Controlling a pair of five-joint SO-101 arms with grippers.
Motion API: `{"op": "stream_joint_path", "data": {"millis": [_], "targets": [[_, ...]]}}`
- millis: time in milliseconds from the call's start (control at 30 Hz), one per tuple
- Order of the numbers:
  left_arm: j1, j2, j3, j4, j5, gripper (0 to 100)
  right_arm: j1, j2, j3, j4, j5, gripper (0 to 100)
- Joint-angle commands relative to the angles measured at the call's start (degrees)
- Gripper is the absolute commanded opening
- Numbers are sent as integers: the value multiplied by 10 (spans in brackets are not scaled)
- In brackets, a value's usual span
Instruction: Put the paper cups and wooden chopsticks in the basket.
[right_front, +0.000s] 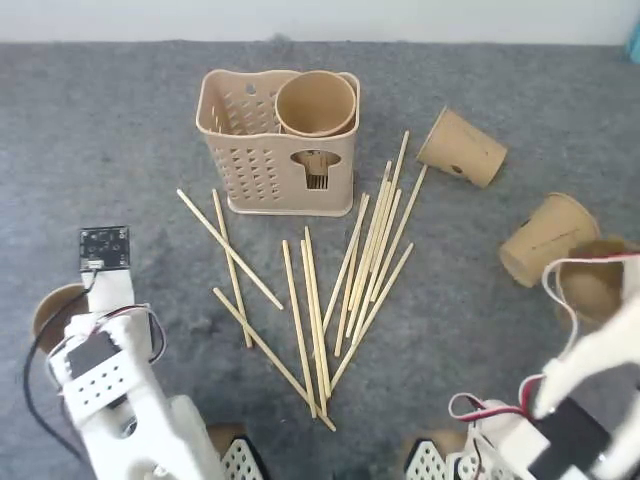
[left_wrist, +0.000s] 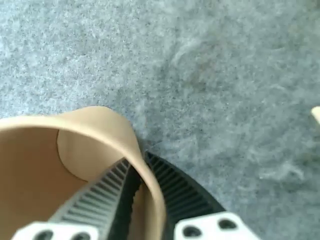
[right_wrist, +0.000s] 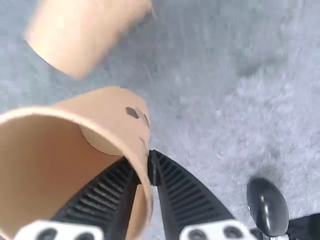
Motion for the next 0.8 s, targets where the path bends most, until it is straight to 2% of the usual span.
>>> {"op": "stream_joint_path", "data": {"millis": [0,133,333,767], "targets": [[4,2,-2,-11,4,12,-84,-1,-84,31,-72,8],[-1,2,-1,-11,4,12,-179,0,-131,31,-149,8],[-22,2,-1,-12,4,12,-318,0,-195,8,-222,8],[-22,2,-1,-12,4,12,-510,0,-295,-137,-316,8]]}}
